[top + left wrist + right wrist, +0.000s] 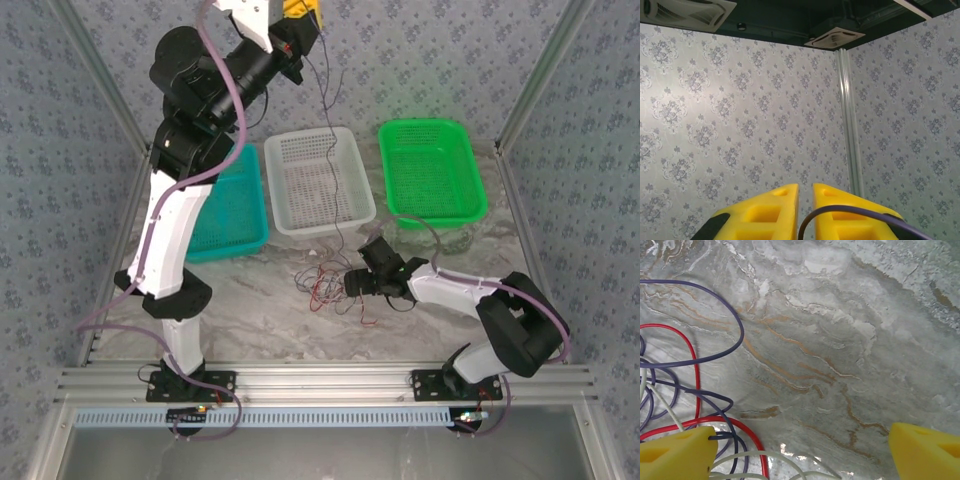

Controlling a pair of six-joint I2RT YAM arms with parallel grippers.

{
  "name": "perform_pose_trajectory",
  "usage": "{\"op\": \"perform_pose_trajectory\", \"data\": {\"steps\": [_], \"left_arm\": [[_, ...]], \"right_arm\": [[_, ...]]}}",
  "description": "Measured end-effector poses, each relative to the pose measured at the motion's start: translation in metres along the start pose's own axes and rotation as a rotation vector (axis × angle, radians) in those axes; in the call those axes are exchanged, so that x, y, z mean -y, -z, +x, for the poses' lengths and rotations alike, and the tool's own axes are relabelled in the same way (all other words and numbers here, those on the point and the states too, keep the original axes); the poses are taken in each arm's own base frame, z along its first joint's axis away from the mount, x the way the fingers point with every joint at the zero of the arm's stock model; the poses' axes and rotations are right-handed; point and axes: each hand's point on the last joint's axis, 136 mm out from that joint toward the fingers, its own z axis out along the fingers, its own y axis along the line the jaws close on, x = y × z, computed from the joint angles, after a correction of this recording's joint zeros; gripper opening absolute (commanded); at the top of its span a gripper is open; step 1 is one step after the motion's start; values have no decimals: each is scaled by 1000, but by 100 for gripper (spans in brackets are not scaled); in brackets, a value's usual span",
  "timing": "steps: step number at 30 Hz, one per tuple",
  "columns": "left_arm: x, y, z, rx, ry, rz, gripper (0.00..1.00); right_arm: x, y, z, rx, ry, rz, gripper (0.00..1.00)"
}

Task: Untangle the cables

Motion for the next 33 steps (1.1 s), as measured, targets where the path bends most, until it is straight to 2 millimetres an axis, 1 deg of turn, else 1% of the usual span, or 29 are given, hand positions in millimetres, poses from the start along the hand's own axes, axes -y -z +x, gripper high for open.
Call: {"op": "perform_pose_trajectory", "data": {"steps": [3,7,9,12,14,16,17,20,23,25,28,31,33], "left_arm": [[0,1,-2,0,-3,0,16],[-3,1,5,-25,-21,-18,16],[-9,1,6,-29,-38,-45,16],[-22,2,5,-27,-55,-82,16],[-33,4,4,-23,-65,-112,16],[-43,5,1,-14,-73,-140,16],[-45,5,0,-8,-75,-145,16],[-46,6,-1,-4,-73,-142,16],[-45,5,3,-18,-63,-138,16],[-45,4,8,-34,-57,-138,16],[-46,0,17,-50,-53,-137,17],[-46,-4,25,-62,-47,-136,17],[-46,-6,28,-67,-44,-137,17]], "right_arm": [[1,6,-1,23,-8,-6,95],[2,19,-9,79,-13,-9,97],[5,25,-13,106,-18,-5,98],[14,26,-14,107,-37,15,97],[24,22,-8,82,-54,42,96],[34,17,1,41,-65,72,96],[37,15,5,27,-66,80,97],[35,14,15,20,-65,48,99],[27,28,11,91,-64,-25,100],[22,43,-2,169,-56,-66,100],[21,57,-12,229,-50,-82,100],[31,62,-9,235,-56,-61,100],[34,67,-5,257,-49,-71,100]]}}
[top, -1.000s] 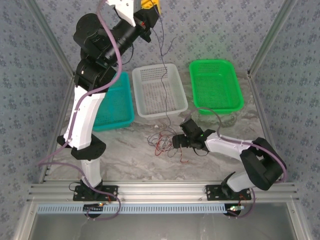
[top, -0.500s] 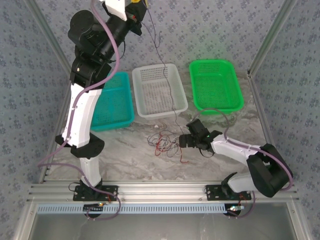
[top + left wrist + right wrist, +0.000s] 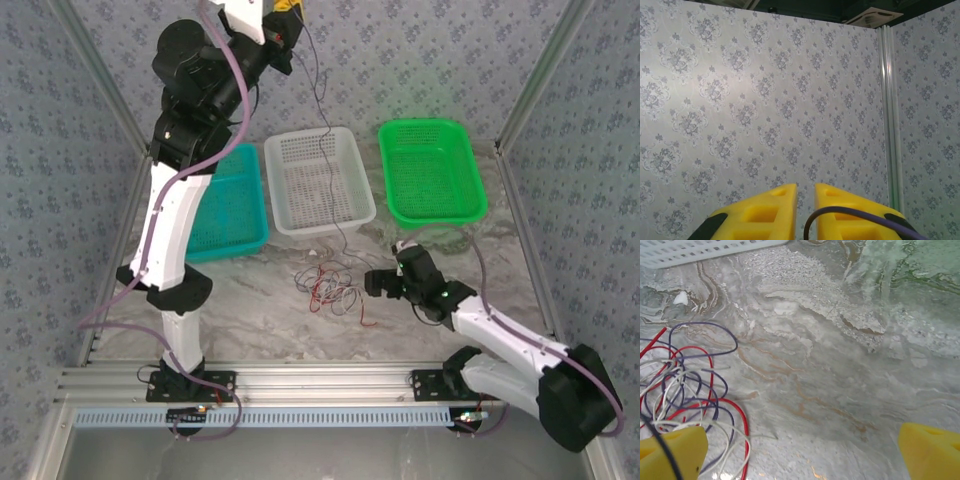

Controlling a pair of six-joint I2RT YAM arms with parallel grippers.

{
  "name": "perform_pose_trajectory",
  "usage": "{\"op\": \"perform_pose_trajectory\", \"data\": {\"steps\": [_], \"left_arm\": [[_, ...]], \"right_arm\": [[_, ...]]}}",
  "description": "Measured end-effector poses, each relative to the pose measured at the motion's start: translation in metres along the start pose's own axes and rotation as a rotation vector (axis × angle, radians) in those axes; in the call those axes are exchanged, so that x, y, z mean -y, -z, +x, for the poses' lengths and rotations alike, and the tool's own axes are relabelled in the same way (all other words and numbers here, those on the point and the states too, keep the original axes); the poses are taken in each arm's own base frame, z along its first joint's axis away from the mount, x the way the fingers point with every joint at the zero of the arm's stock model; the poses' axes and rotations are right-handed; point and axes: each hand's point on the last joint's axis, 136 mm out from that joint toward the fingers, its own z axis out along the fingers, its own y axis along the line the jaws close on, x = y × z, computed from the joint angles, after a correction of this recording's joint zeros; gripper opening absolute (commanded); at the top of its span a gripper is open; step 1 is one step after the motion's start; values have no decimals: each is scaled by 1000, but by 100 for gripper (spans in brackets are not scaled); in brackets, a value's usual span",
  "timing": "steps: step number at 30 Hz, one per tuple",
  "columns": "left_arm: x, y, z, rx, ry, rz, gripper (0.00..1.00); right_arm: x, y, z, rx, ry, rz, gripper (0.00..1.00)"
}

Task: Untangle the cables

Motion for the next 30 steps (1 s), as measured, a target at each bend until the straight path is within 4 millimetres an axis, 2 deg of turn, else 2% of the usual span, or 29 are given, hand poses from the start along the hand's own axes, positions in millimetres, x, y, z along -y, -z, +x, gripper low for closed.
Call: {"op": "perform_pose_trajectory", "data": {"steps": [3,7,11,21,30], "left_arm": [[0,-1,3,-8,0,-1,18],[0,-1,5,-17,1,-3,18],[1,-3,14,-43,16,1,18],[5,-24,58,-115,48,14,20],[-4,-27,47,-63,38,-4,20]], "right_arm": [[-6,17,-3,61,26,-72,100],[-18,43,-20,169,41,-194,100],[-24,57,-30,216,29,-266,100],[-33,57,-34,213,19,-332,100],[-30,51,-30,186,6,-317,100]]}}
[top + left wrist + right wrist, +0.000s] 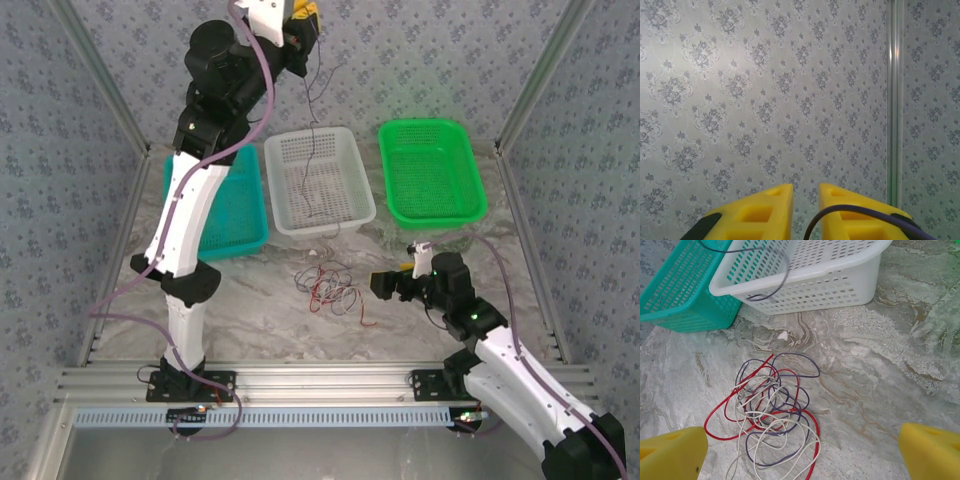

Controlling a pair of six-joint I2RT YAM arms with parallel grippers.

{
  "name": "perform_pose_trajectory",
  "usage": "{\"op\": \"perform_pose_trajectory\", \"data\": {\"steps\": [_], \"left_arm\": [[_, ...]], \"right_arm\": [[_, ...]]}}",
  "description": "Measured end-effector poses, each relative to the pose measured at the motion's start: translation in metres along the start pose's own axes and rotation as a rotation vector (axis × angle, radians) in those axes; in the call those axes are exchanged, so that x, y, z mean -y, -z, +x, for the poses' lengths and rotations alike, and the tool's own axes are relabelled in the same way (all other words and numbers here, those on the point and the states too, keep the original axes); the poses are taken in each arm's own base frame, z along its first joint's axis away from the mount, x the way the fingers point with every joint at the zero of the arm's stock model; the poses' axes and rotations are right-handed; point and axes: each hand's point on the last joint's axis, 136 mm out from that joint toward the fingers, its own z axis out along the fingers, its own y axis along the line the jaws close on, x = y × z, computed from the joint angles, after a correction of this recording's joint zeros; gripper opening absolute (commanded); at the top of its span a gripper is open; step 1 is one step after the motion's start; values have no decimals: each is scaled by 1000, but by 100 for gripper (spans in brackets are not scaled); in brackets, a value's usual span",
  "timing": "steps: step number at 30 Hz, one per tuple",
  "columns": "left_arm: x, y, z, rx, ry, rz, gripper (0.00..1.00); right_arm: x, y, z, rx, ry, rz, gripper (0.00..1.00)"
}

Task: Untangle the cables

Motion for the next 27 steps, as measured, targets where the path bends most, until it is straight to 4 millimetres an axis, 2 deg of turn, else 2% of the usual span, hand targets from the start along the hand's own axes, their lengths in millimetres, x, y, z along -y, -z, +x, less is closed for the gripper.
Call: {"op": "perform_pose_trajectory", "data": {"steps": [9,15,18,21,27], "left_arm": [[-22,-1,-4,30,7,-42,20],[-25,-12,3,53,8,-46,21],[-26,-21,20,25,13,-45,22],[-27,-30,48,-38,28,-39,22],[-31,-48,130,-229,76,-46,22]], "right_arm": [[1,-1,2,-8,-7,3,100],[1,-1,1,-8,-10,3,100],[1,-1,2,-8,-10,4,100],[3,-1,2,-11,-14,14,100],[10,-7,8,-81,-33,62,95]]}}
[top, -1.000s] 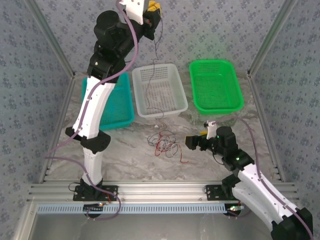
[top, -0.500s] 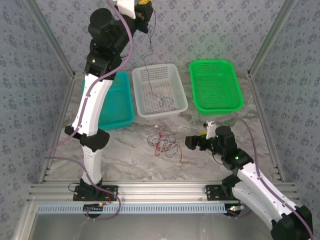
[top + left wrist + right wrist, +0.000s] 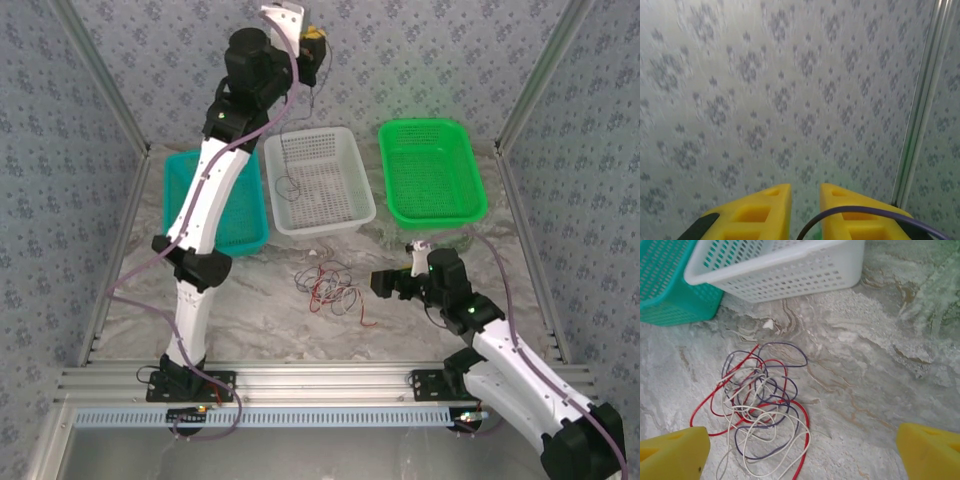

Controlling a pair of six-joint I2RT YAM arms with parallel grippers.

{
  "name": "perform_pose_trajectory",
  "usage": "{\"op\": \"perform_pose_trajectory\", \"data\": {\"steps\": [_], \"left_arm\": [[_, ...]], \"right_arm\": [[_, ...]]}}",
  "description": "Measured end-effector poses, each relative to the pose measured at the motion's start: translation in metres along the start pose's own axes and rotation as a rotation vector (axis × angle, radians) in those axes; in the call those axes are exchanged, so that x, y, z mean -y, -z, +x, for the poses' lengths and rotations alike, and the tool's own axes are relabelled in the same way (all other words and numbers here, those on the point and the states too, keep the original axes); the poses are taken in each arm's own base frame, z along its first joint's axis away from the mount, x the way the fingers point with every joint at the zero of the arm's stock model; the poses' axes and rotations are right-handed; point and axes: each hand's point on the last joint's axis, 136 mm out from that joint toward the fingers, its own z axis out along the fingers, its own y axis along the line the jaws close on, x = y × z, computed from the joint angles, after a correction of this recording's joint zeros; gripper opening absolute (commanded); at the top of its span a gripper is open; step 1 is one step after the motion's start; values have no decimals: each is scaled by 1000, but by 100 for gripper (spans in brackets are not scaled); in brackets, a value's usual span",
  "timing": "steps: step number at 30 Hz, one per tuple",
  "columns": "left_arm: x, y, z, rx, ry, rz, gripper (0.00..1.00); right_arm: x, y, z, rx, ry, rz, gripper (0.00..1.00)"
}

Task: Untangle the cables

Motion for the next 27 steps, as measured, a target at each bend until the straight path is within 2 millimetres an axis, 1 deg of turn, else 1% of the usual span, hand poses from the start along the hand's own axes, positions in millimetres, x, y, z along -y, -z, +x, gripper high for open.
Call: {"op": "perform_pose_trajectory", "data": {"steps": [2,5,7,9,12,13,15,18,20,22,25,27], "left_arm": [[-3,-11,27,-65,17,-5,21],[-5,-20,56,-134,40,-7,21],[-5,-22,63,-152,46,-8,22],[-5,-22,67,-163,50,-9,22],[-6,-21,69,-174,59,-16,31],[-8,-21,73,-188,63,-23,32],[-13,-19,81,-221,70,-44,36],[-22,-15,100,-293,73,-96,43],[-33,-12,119,-356,65,-146,48],[-41,-10,139,-420,56,-189,57],[-48,-3,168,-520,44,-231,61],[-50,2,182,-575,38,-243,62]], "right_arm": [[2,-5,4,-40,-9,17,94],[4,-11,9,-90,-15,30,93],[4,-14,13,-108,-15,34,93],[4,-16,15,-120,-14,35,93],[5,-17,16,-125,-15,37,94],[5,-17,16,-125,-14,39,94],[6,-17,17,-125,-14,47,94],[10,-17,17,-133,-15,72,95],[14,-17,18,-143,-18,96,95],[18,-18,21,-162,-21,118,94],[22,-22,23,-196,-26,143,90],[23,-26,23,-217,-27,150,88]]}}
